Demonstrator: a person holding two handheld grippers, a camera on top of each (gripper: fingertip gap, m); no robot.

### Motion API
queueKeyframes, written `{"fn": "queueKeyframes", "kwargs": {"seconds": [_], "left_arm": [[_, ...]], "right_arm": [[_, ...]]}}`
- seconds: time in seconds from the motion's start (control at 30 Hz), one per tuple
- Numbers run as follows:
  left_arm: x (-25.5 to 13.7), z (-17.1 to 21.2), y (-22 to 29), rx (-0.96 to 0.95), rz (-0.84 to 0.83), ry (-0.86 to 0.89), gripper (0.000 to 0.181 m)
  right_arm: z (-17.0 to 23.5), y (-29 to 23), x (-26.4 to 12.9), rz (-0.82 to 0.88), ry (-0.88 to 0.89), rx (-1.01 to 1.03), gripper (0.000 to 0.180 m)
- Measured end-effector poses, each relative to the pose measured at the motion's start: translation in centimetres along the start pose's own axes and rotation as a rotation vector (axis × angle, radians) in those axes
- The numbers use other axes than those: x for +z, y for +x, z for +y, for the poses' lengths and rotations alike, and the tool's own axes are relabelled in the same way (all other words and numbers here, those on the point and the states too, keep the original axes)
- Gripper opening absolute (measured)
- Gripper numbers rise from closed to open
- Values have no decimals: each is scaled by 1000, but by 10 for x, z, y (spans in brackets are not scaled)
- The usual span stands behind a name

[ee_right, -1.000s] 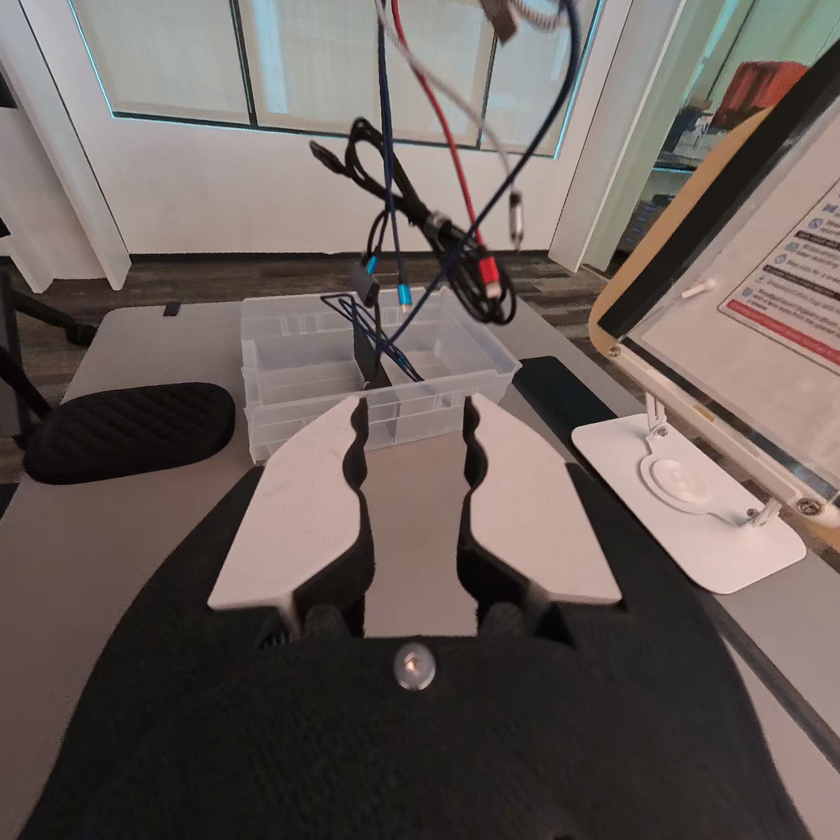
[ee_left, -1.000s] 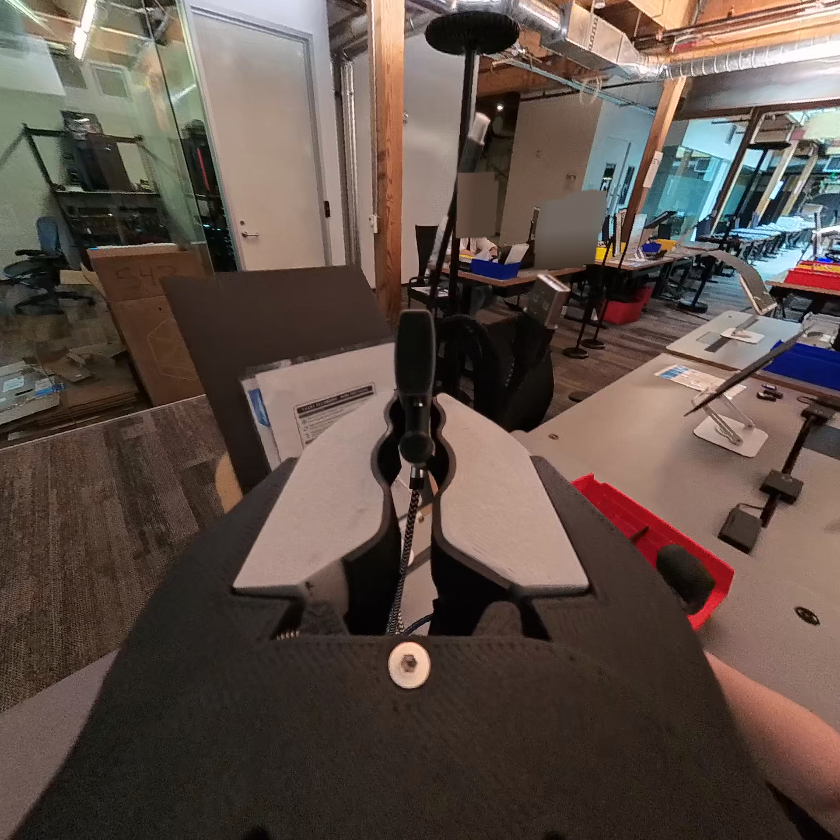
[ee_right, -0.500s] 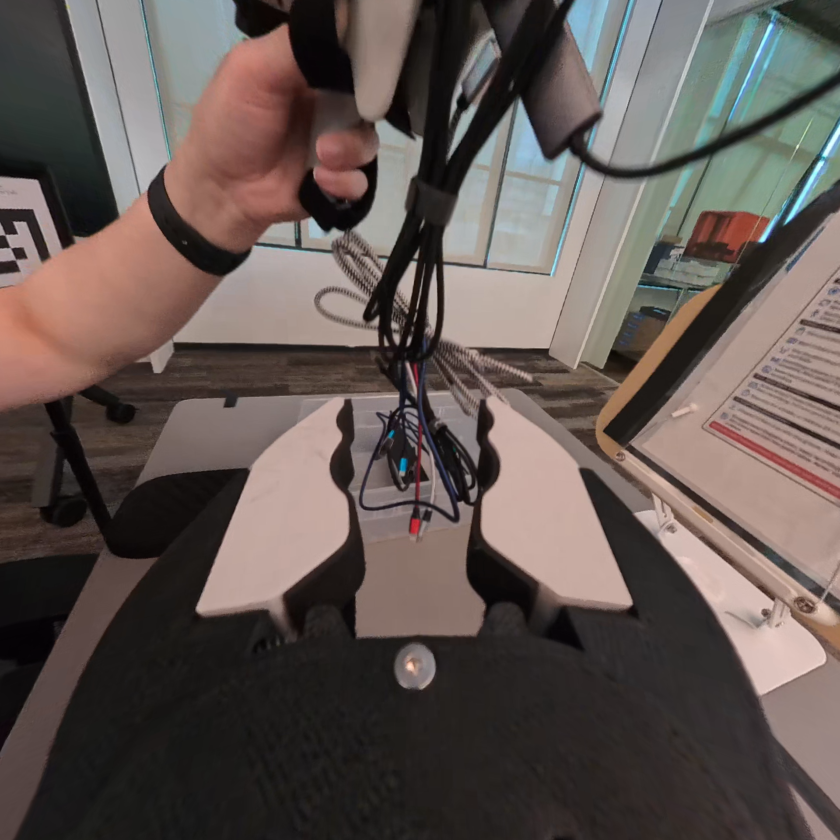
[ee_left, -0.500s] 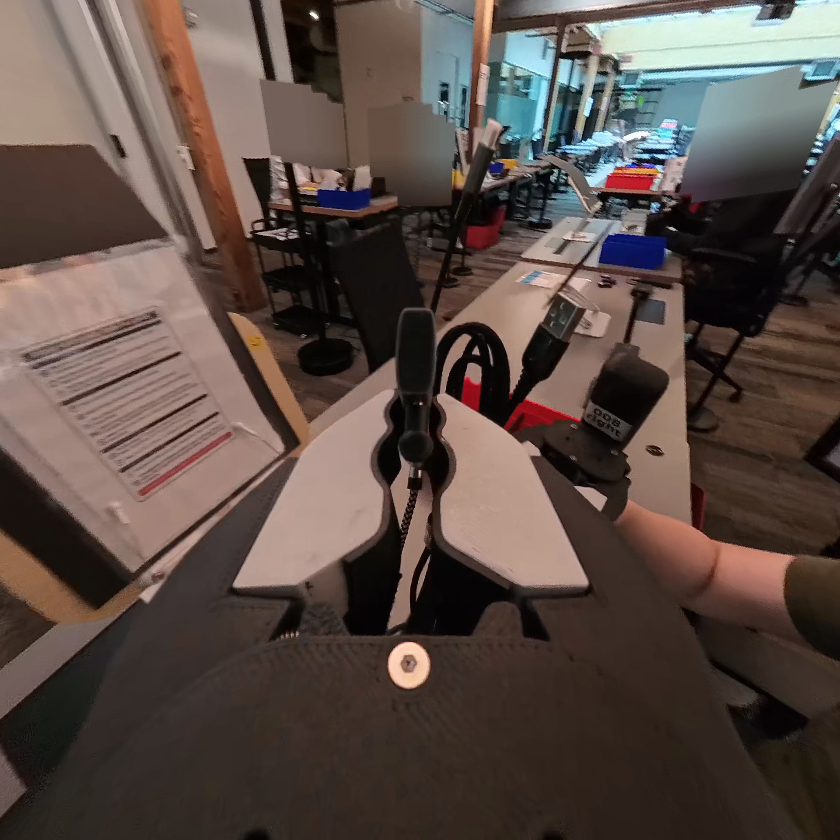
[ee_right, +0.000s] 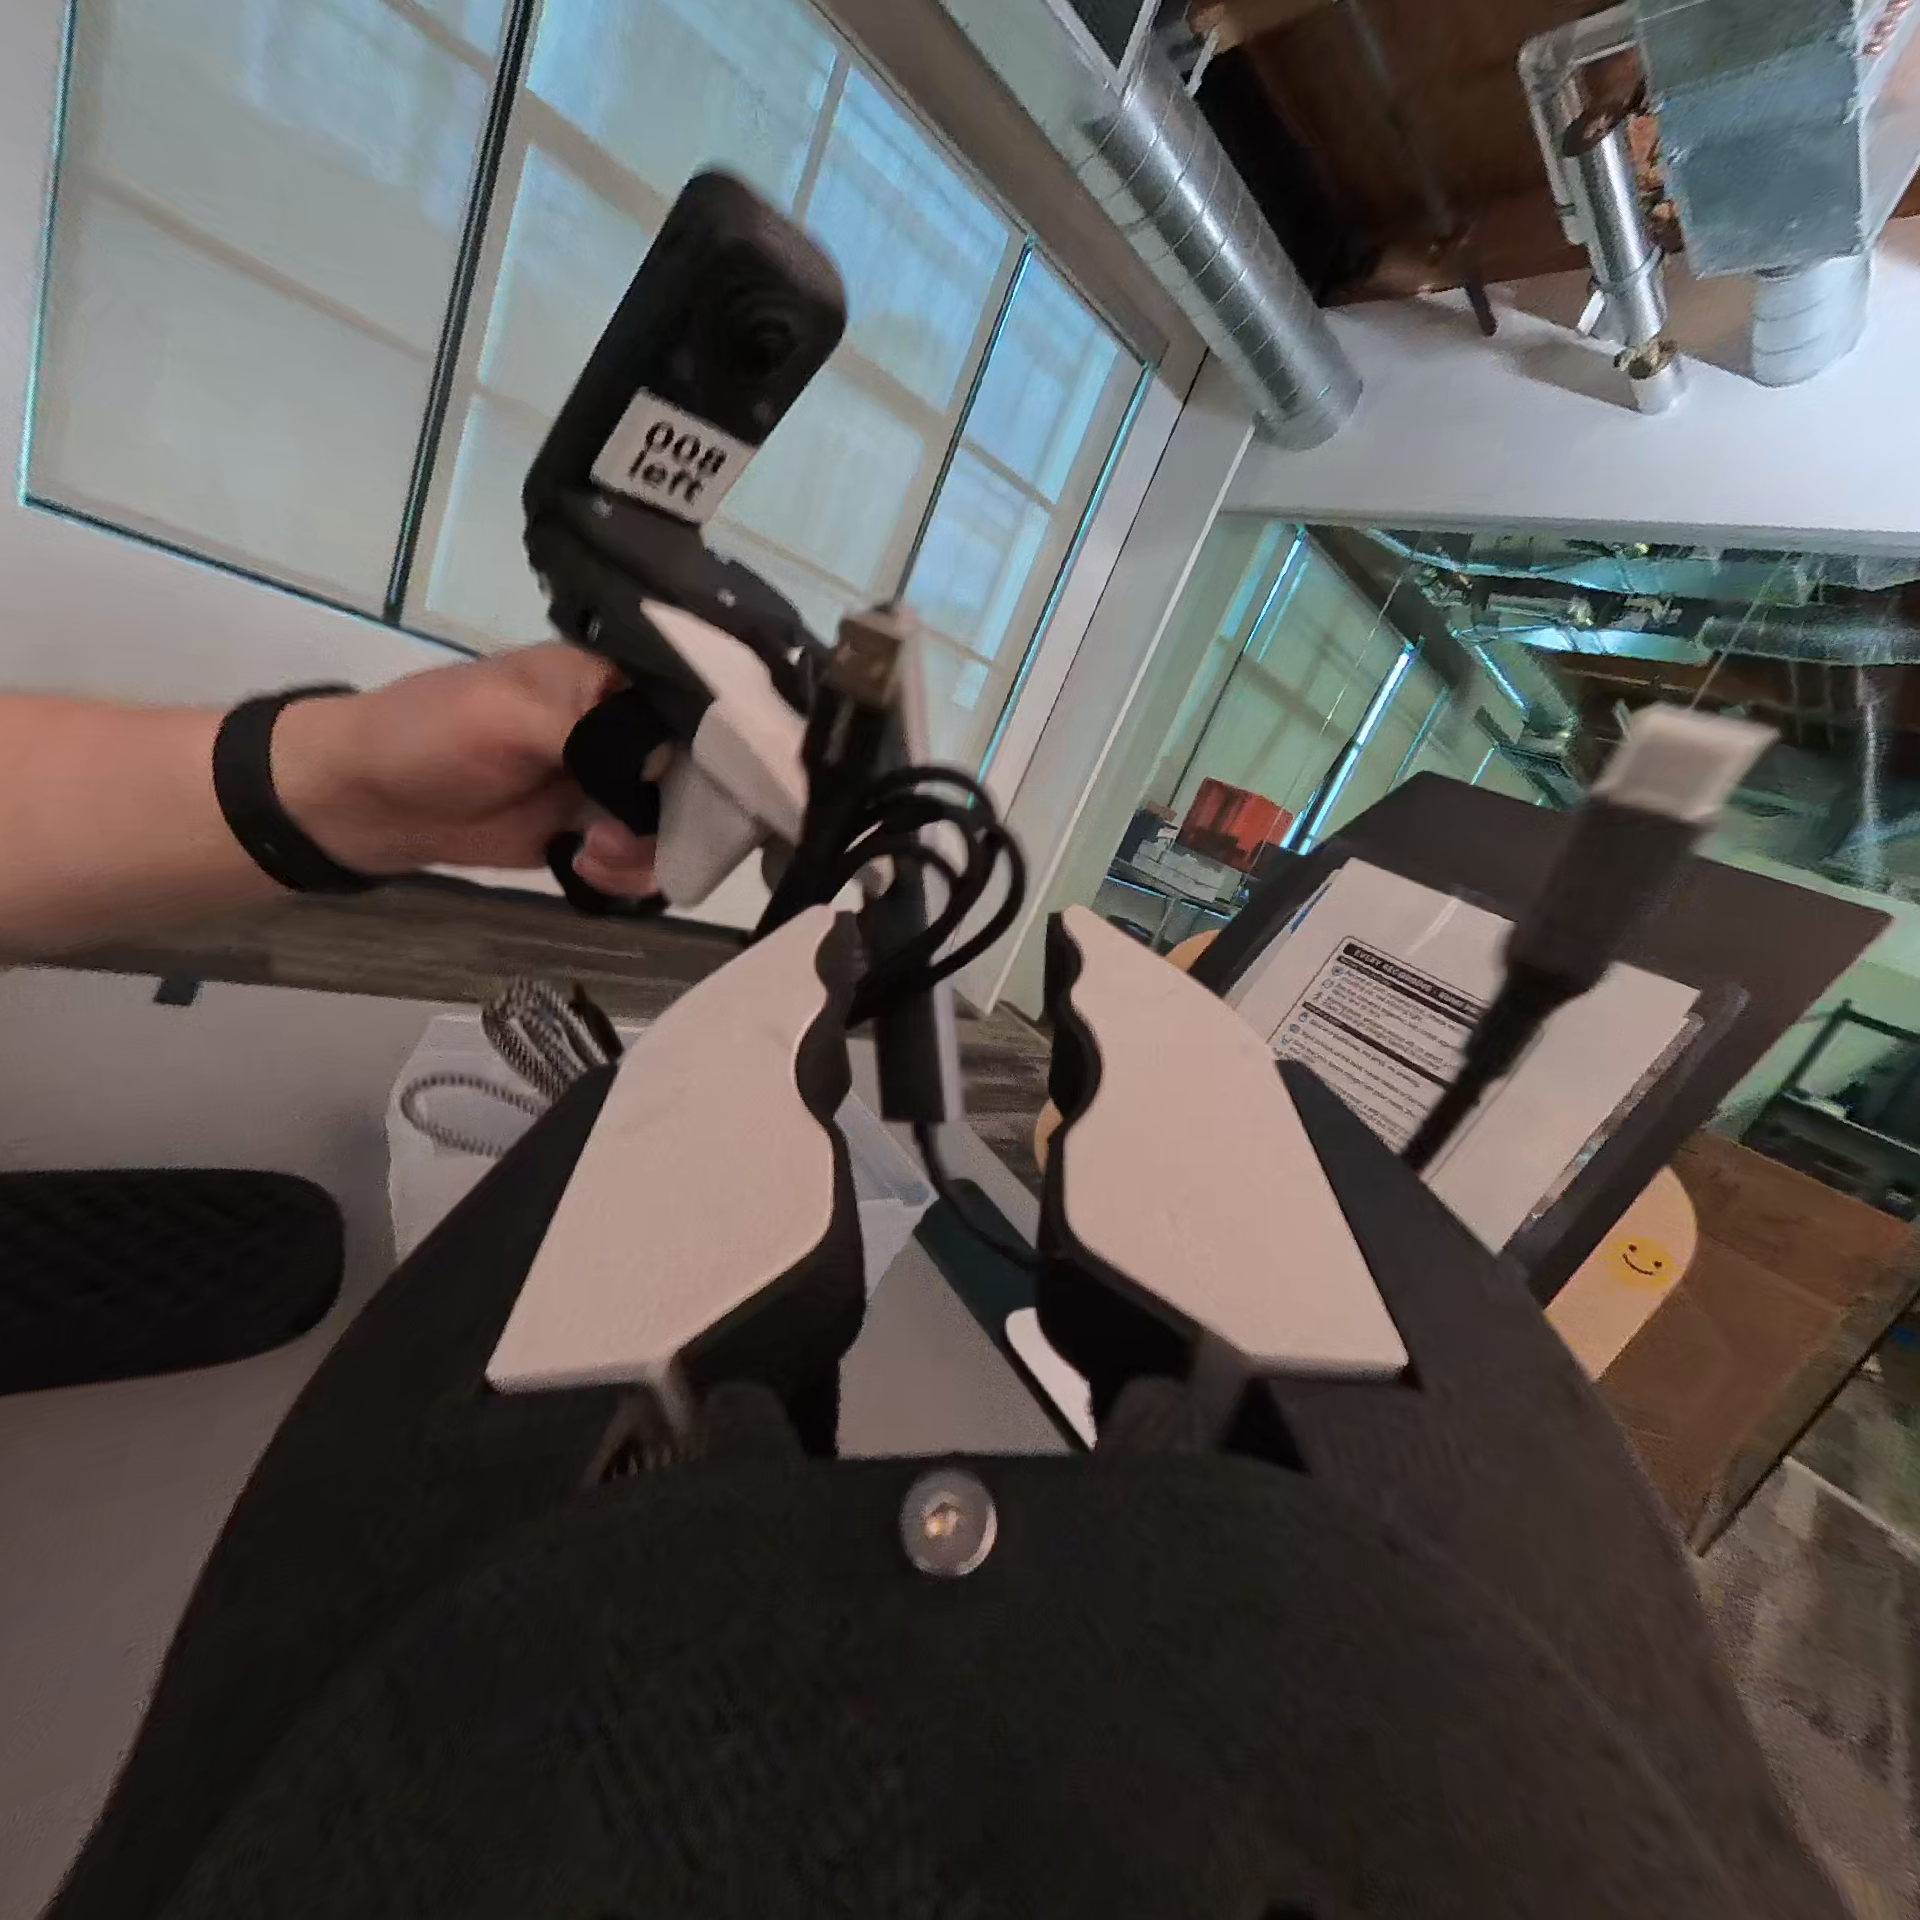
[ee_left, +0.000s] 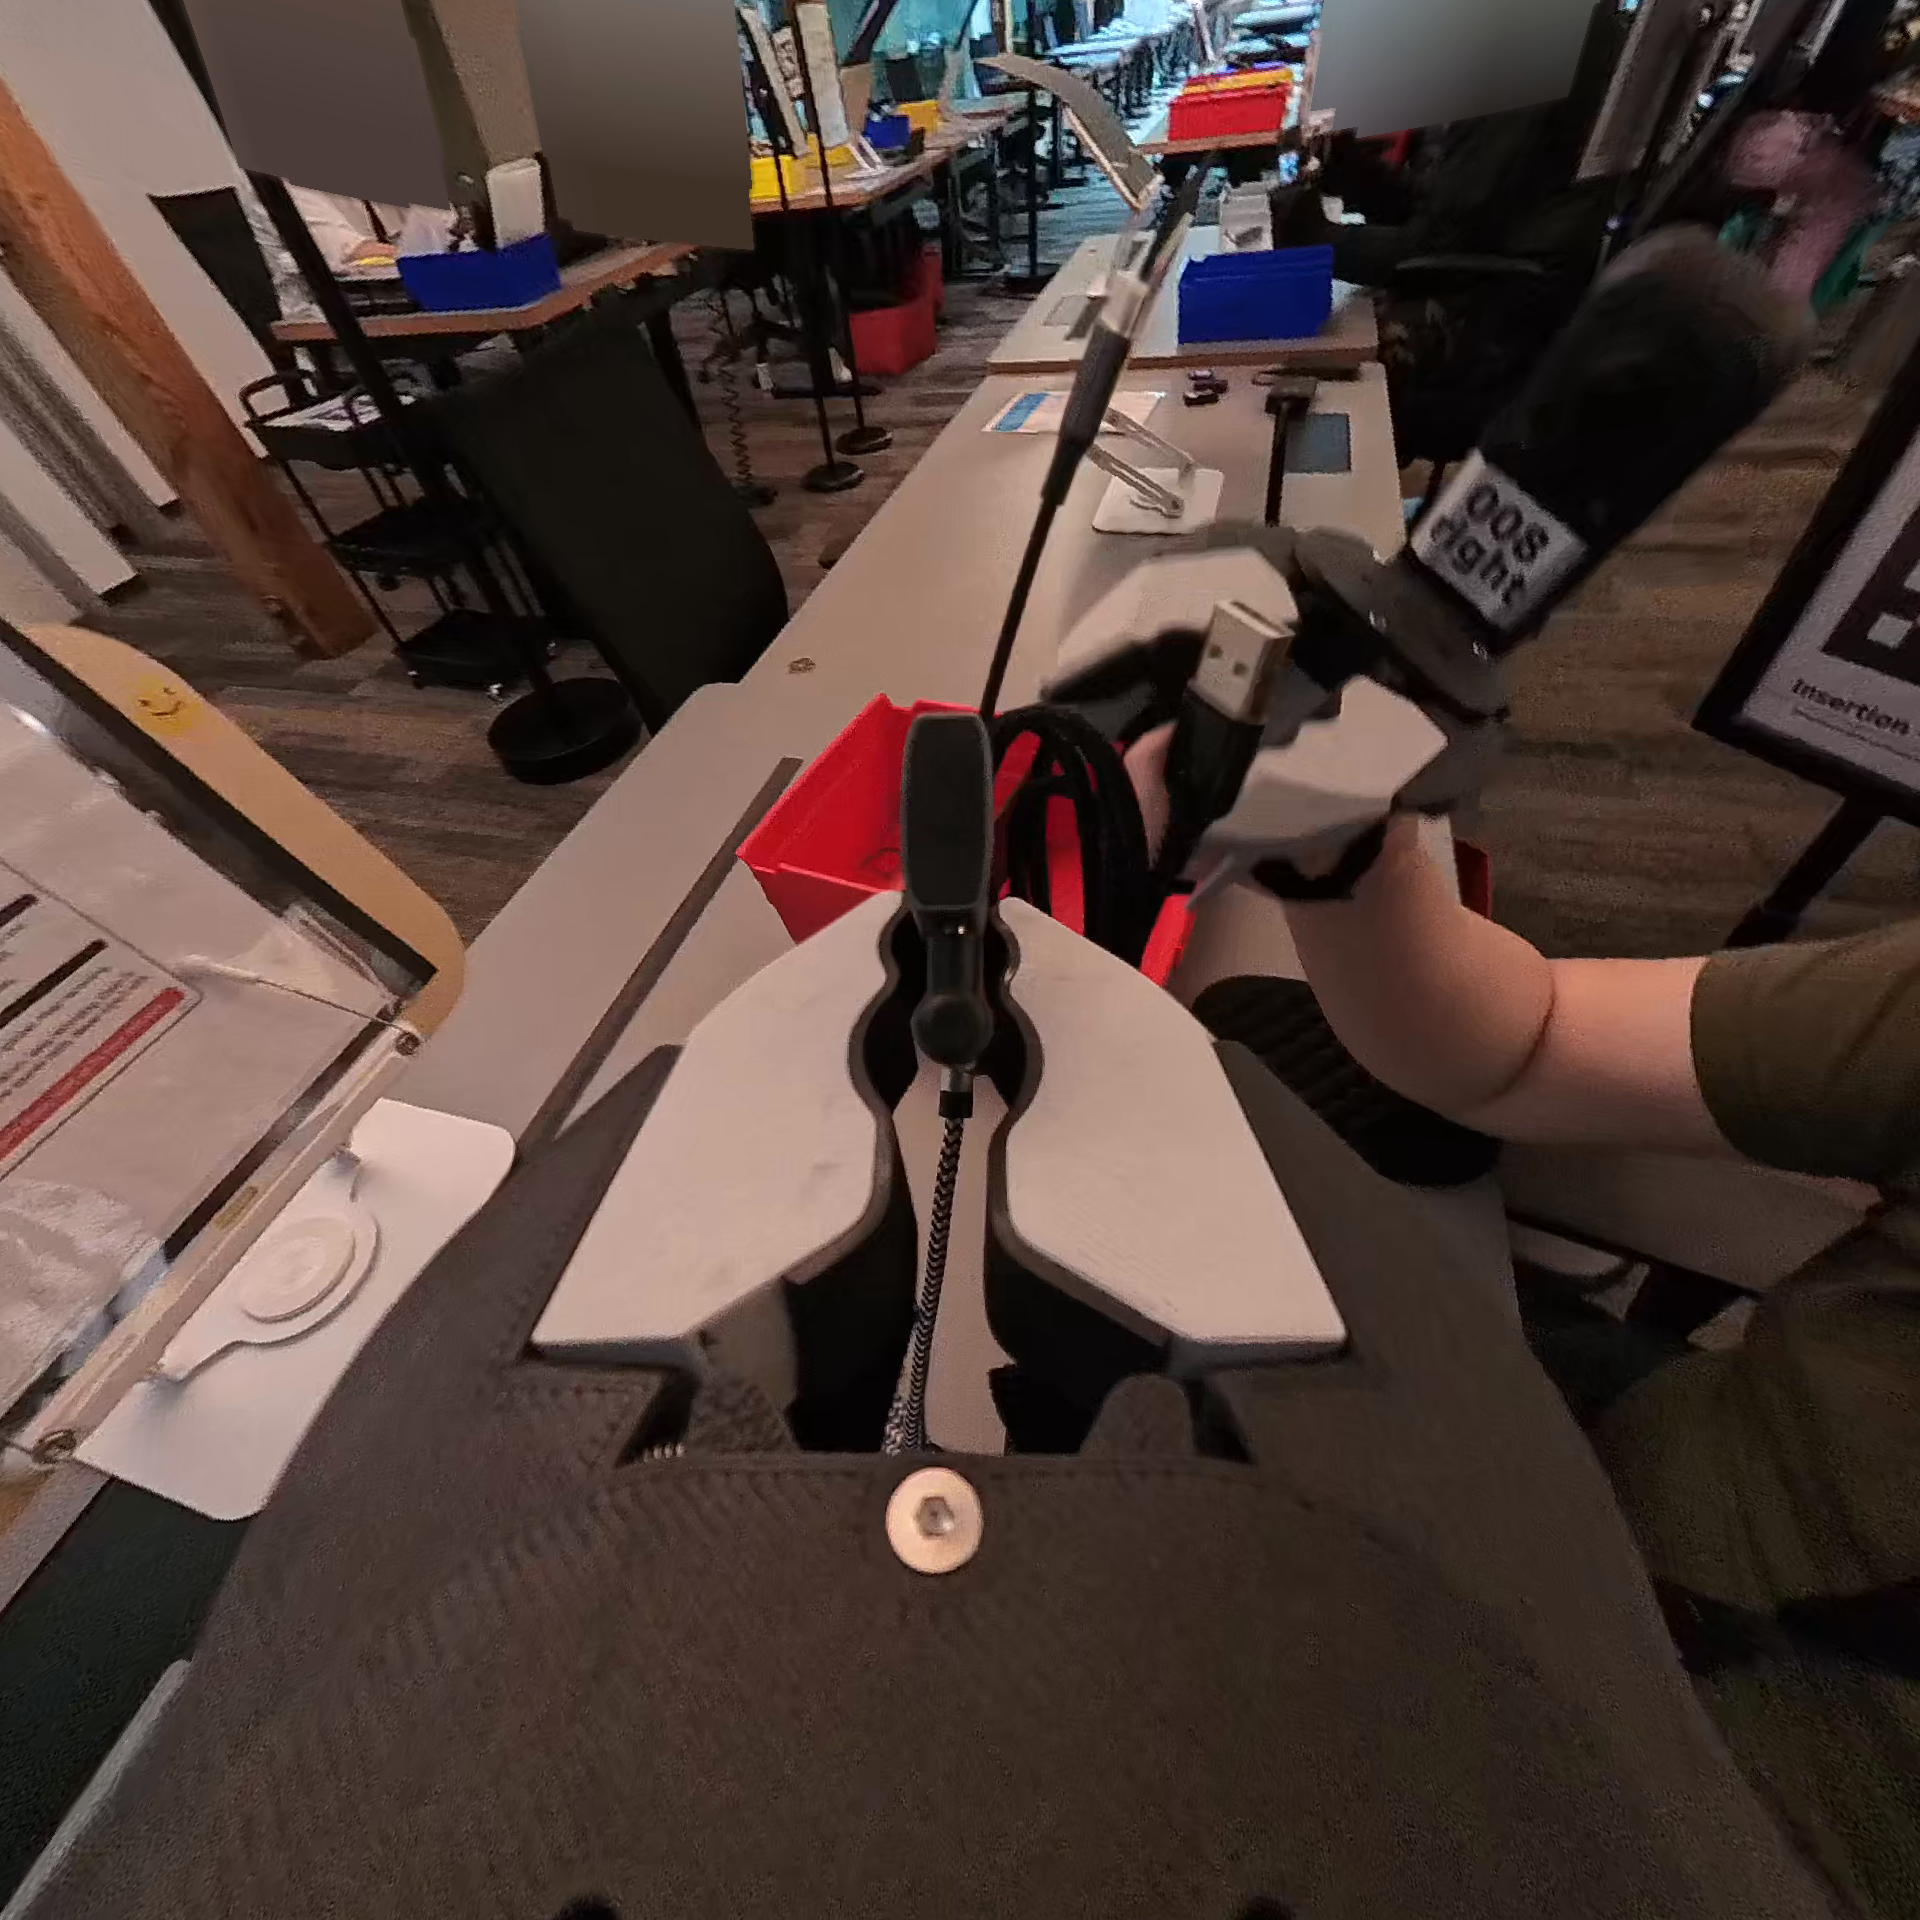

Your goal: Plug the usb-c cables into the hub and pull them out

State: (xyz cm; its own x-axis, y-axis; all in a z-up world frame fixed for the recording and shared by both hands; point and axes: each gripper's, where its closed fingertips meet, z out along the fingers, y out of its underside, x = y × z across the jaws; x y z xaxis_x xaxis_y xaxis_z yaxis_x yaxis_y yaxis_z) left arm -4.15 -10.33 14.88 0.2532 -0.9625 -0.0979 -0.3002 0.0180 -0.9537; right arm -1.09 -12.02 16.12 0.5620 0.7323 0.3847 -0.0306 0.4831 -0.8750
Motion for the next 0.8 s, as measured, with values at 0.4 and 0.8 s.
{"fn": "queueKeyframes", "kwargs": {"seconds": [0.4, 0.8], "left_arm": [[23, 58, 23, 166, 80, -177, 10], [56, 140, 48, 323, 181, -415, 10]], "right_arm": [[-11, -23, -18, -159, -121, 125, 36], [65, -62, -26, -330, -566, -107, 29]]}}
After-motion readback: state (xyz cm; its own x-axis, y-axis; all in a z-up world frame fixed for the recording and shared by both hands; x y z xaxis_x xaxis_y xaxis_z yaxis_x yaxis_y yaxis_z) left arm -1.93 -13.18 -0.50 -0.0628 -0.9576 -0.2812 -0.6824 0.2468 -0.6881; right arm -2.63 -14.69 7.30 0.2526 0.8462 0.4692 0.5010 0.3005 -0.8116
